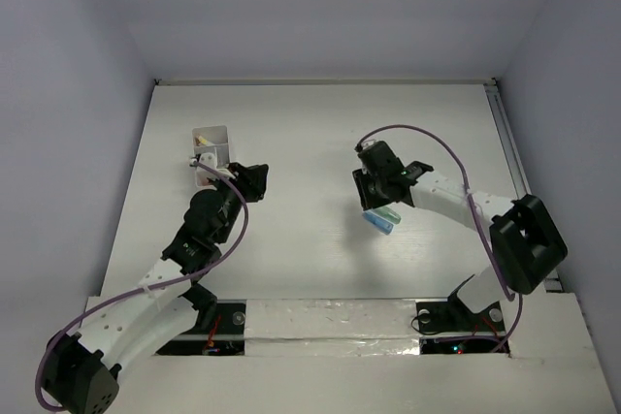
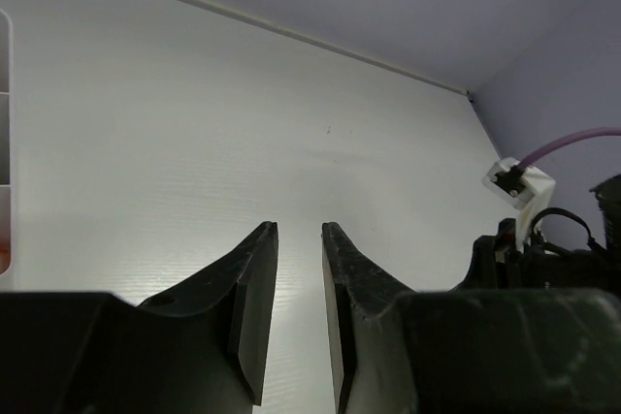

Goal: Sort the stationery into containers
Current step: Pick up the pen from the center of the board.

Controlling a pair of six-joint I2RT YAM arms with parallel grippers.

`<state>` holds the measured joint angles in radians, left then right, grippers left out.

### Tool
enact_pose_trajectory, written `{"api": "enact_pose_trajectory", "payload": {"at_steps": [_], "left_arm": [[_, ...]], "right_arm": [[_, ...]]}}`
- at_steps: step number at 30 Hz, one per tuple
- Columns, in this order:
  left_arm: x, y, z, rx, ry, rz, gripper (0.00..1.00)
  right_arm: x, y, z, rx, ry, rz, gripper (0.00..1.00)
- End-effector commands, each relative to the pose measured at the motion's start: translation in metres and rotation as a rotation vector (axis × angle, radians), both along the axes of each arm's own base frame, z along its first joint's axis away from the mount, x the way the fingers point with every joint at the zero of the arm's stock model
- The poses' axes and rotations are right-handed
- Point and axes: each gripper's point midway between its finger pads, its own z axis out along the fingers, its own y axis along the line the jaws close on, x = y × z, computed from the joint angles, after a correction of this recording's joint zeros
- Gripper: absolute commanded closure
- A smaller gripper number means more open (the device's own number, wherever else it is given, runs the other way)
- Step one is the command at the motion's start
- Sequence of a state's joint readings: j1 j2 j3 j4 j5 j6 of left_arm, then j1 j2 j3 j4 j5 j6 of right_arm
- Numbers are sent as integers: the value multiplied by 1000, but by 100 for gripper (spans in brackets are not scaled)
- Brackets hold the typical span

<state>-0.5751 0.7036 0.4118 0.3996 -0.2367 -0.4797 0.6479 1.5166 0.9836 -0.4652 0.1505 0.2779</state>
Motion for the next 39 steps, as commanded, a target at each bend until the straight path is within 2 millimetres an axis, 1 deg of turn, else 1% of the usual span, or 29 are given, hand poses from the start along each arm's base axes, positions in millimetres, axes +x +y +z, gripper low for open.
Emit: {"api": "enact_pose_trajectory", "payload": {"at_steps": [1, 3, 5, 6, 7, 8, 9, 11, 16, 20, 23, 29, 33, 39], "left_arm": [[-5, -7, 14, -26, -49, -33, 78], [-5, -5, 14, -24, -49, -27, 78], [-7, -7, 15, -26, -52, -34, 78], [-7, -7, 14, -25, -50, -33, 78], [-6, -7, 14, -24, -49, -31, 78], [-6, -7, 14, -24, -49, -31, 78], [-7, -7, 14, -27, -50, -31, 78], [-7, -7, 15, -28, -51, -30, 77], [-6, -5, 14, -27, -48, -19, 77], [-7, -3, 14, -32, -51, -13, 77], [-7, -4, 14, -31, -50, -17, 77], [-6, -4, 12, -26, -46, -16, 77], [-5, -4, 11, -20, -43, -11, 77], [-4, -3, 9, -15, -40, -4, 77]], "right_arm": [[-16, -5, -7, -78, 124, 105, 59], [-16, 2, -8, -79, 156, 154, 62], [-19, 1, -10, -101, 186, 188, 64], [-17, 2, -11, -110, 193, 195, 63], [-16, -2, -12, -114, 209, 191, 61], [-17, 1, -13, -107, 222, 213, 59], [-14, 3, -12, -110, 219, 218, 57], [-16, 5, -18, -99, 259, 239, 53], [-15, 10, -32, -108, 298, 261, 51], [-14, 7, -39, -134, 315, 260, 52], [-12, 7, -39, -139, 311, 266, 52], [-11, 5, -45, -171, 339, 270, 51], [-17, 4, -45, -170, 367, 282, 51], [-25, -9, -44, -219, 397, 266, 51]]}}
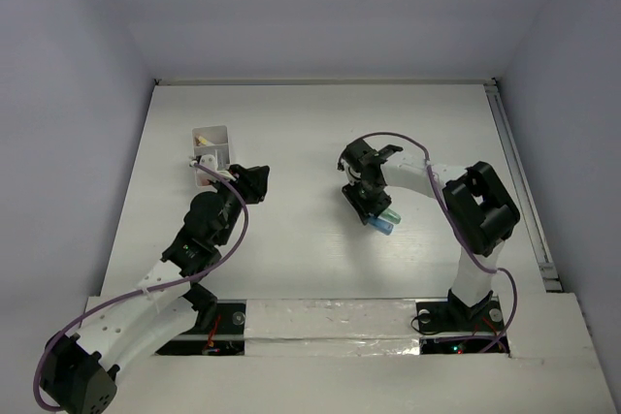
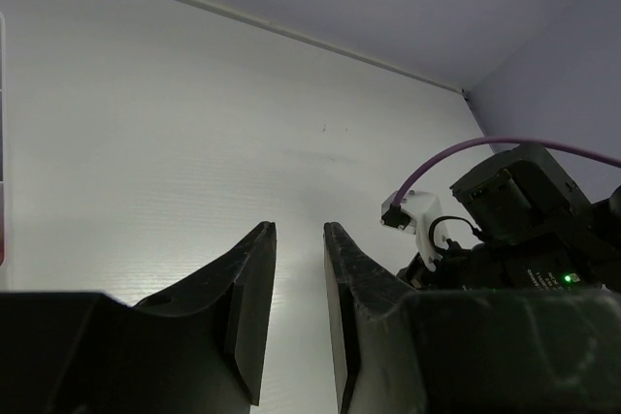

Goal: Sort the stationery into containers
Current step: Pick up the pen from the center of the board, then place the pen in the storage box.

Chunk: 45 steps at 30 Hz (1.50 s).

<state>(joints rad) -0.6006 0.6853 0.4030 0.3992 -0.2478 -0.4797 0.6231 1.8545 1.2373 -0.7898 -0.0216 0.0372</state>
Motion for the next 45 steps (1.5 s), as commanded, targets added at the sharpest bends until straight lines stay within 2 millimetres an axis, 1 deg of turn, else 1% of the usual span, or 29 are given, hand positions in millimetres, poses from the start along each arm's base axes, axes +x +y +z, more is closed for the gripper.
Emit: {"api": "enact_pose_trajectory", "payload": {"at_steps": [1, 5, 7, 8, 12, 15, 19, 20, 22, 23, 24, 25, 26, 27, 28, 29, 30, 31, 32, 33, 34, 35, 37, 38, 40, 41, 43, 44, 45], "left_arm": [[1, 1, 9, -12, -34, 11, 77], [2, 3, 7, -6, -31, 19, 77], [2, 2, 7, -7, -30, 19, 76], [2, 2, 8, -9, -30, 19, 77], [2, 3, 7, -6, -31, 22, 76], [2, 2, 6, -5, -29, 19, 77], [3, 3, 6, -4, -28, 23, 77], [3, 3, 6, -3, -26, 23, 76], [3, 4, 6, -4, -28, 26, 77], [2, 4, 6, -5, -29, 28, 76], [2, 6, 7, -7, -32, 35, 77], [2, 7, 8, -10, -34, 40, 77], [1, 8, 9, -13, -38, 45, 77], [-1, 11, 14, -29, -54, 48, 78], [-3, 13, 17, -43, -67, 57, 78], [-5, 16, 16, -49, -71, 63, 78], [-8, 22, 25, -72, -101, 83, 78], [-10, 26, 23, -79, -105, 95, 78], [-11, 29, 25, -88, -113, 106, 78], [-15, 33, 30, -107, -134, 115, 77], [-16, 37, 30, -112, -137, 128, 77], [-17, 39, 31, -116, -141, 134, 77], [-19, 43, 35, -130, -152, 145, 76], [-20, 43, 36, -134, -152, 146, 76], [-24, 43, 41, -151, -162, 136, 76], [-26, 44, 44, -161, -172, 133, 76], [-34, 45, 53, -192, -210, 117, 76], [-36, 47, 54, -199, -219, 121, 76], [-39, 52, 59, -214, -235, 133, 75]], "right_arm": [[-2, -6, 8, -31, 13, 7, 51], [-4, -6, 7, -26, 26, 15, 52], [-4, -5, 4, -27, 30, 16, 59], [-2, -4, 1, -26, 29, 16, 66], [1, 4, -3, 9, 29, 21, 70], [6, 8, -3, 20, 19, 20, 79], [18, 18, 13, 72, -51, 0, 84], [26, 23, 27, 103, -95, -4, 86], [35, 31, 45, 152, -152, -27, 87], [44, 40, 57, 203, -201, -28, 87], [46, 51, 77, 280, -234, -27, 87], [50, 60, 89, 338, -262, -28, 87], [65, 77, 109, 439, -344, -22, 87], [64, 87, 116, 514, -356, -35, 87], [63, 101, 137, 623, -382, -17, 87], [80, 119, 165, 750, -496, -6, 87], [80, 131, 176, 832, -511, -26, 87], [83, 136, 176, 889, -536, -38, 87], [93, 152, 201, 995, -626, -24, 86], [90, 165, 206, 1059, -622, -43, 86], [93, 176, 198, 1090, -622, -43, 86], [99, 189, 219, 1184, -699, -20, 86], [97, 212, 227, 1286, -712, -25, 85], [104, 226, 227, 1352, -738, -11, 85], [102, 248, 227, 1439, -708, -5, 85], [111, 260, 225, 1489, -716, 3, 85], [111, 274, 228, 1560, -686, 7, 85], [102, 287, 231, 1594, -675, 32, 85], [105, 299, 230, 1607, -675, 44, 85]]}}
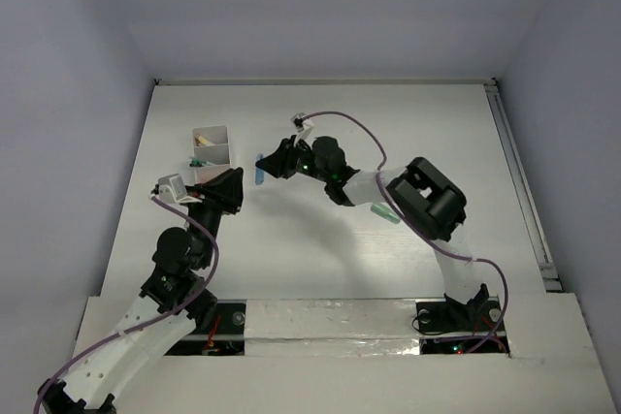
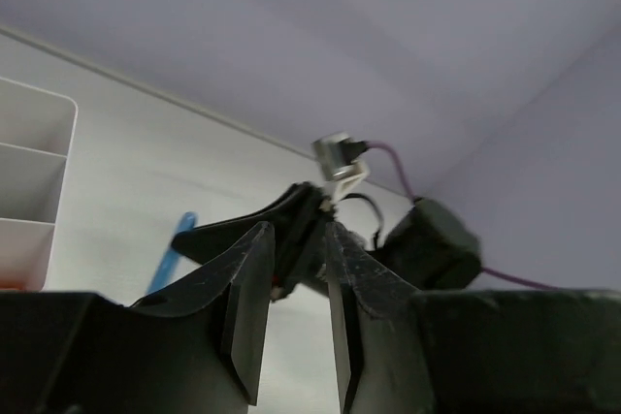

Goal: Sort the stationery into containers
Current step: Place the pen in the storage box.

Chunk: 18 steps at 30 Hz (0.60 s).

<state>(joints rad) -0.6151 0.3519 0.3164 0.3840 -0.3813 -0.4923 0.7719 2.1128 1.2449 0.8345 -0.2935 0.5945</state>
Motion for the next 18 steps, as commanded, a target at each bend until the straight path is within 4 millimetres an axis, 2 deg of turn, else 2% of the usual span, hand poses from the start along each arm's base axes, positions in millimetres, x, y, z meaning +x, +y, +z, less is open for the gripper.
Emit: {"api": "enact_pose_trajectory", "payload": {"at_steps": [1, 2, 3, 4, 6, 10, 12, 14, 17, 18], "left_arm": [[-10, 8, 17, -65, -63, 12, 75], [-10, 9, 18, -66, -63, 18, 75], [-13, 8, 19, -72, -68, 11, 74], [-12, 10, 19, -69, -65, 21, 74], [-10, 10, 17, -64, -58, 27, 74], [-10, 8, 18, -60, -53, 20, 73], [-10, 7, 16, -59, -52, 20, 73], [-10, 8, 17, -60, -53, 20, 73], [-11, 7, 17, -61, -55, 15, 73], [-11, 8, 17, -61, -56, 18, 73]], "right_arm": [[-6, 35, 99, 302, -194, 70, 84], [-7, 42, 98, 300, -195, 77, 84], [-10, 51, 104, 314, -214, 91, 85], [-7, 54, 97, 305, -209, 88, 85], [-15, 64, 94, 302, -216, 100, 85], [-23, 68, 102, 295, -254, 96, 85], [-20, 71, 100, 268, -265, 95, 84], [-23, 85, 92, 246, -264, 110, 84], [-13, 91, 84, 232, -261, 84, 82], [-11, 92, 75, 226, -249, 78, 82]]}}
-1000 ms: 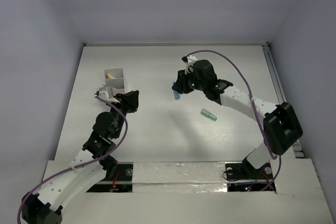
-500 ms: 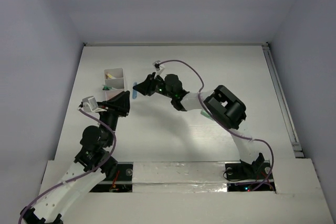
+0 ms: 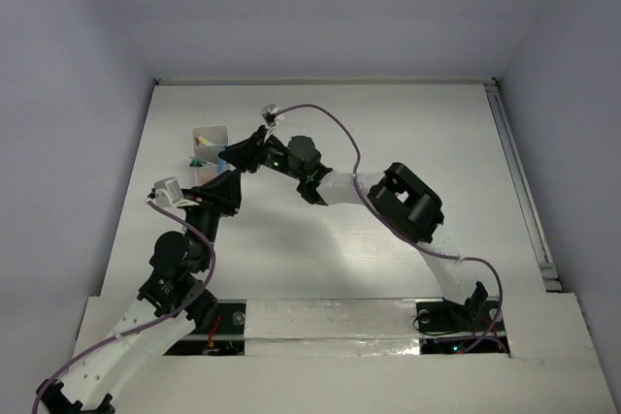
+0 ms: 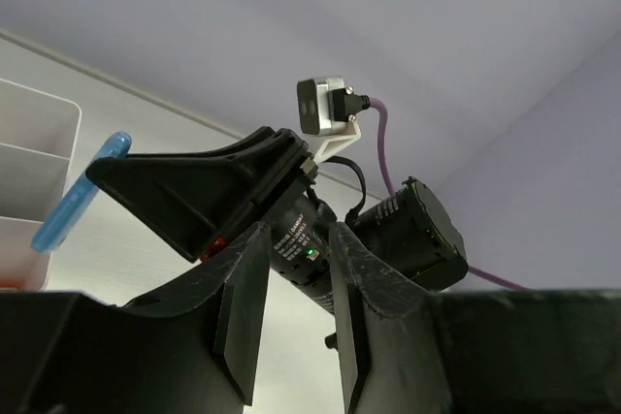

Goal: Sort the stationery into containers
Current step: Place the pen in the storage box.

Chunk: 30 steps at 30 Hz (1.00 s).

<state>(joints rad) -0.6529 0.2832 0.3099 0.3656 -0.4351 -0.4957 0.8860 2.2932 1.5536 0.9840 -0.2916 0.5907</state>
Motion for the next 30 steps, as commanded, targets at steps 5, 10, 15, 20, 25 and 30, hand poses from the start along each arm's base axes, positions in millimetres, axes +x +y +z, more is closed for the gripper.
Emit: {"api": "enact_pose_trajectory", "payload": {"at_steps": [5, 10, 15, 20, 25, 30], "left_arm": [[-1, -1, 9, -18, -26, -4, 72], [0, -3, 8, -10, -20, -6, 72], [1, -3, 5, -5, -14, -3, 72], [4, -5, 4, 5, -5, -1, 72], [5, -6, 1, 13, 3, -1, 72], [6, -5, 1, 11, 2, 2, 72]], "right_arm": [[21, 12, 0, 0, -62, -84, 82], [20, 18, -15, -36, -59, -86, 81], [18, 21, -27, -65, -56, -90, 76], [11, 22, -24, -55, -70, -84, 66], [12, 21, -19, -64, -92, -93, 58], [10, 17, -13, -56, -99, -97, 49]]}}
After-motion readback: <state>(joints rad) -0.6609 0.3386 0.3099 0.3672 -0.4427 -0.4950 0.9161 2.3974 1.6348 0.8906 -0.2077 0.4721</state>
